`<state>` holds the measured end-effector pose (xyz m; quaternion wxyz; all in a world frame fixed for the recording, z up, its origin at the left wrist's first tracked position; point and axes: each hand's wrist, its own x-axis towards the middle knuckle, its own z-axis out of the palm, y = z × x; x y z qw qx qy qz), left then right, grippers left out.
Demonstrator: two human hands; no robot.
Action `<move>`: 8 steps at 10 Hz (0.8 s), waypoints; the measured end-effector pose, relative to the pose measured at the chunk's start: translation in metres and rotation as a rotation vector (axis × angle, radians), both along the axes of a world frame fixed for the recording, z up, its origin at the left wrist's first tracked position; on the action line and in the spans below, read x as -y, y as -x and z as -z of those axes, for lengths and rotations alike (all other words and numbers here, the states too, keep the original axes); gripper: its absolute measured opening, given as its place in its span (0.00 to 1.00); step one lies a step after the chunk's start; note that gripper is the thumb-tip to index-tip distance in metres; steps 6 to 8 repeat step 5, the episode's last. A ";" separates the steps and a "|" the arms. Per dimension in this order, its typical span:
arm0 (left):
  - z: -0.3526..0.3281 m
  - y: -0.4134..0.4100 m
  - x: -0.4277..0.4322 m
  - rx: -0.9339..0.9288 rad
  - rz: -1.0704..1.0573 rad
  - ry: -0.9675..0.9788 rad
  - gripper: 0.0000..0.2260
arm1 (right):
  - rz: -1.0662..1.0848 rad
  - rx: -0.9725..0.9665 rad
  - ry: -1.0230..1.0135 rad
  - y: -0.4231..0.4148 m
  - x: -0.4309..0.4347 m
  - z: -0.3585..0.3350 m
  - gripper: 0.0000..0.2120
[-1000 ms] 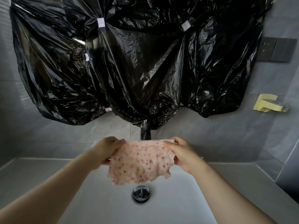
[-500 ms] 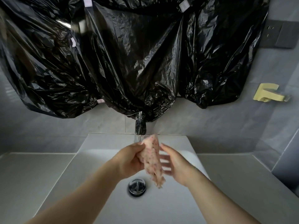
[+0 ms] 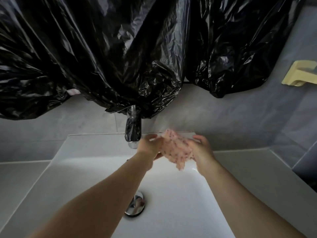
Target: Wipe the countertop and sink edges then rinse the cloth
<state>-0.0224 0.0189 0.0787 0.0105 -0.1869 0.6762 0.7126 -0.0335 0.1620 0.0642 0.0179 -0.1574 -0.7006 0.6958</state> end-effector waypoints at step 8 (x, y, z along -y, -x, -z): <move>0.042 0.009 0.007 -0.245 0.632 1.457 0.29 | -0.305 -0.160 -1.162 0.001 0.006 0.028 0.26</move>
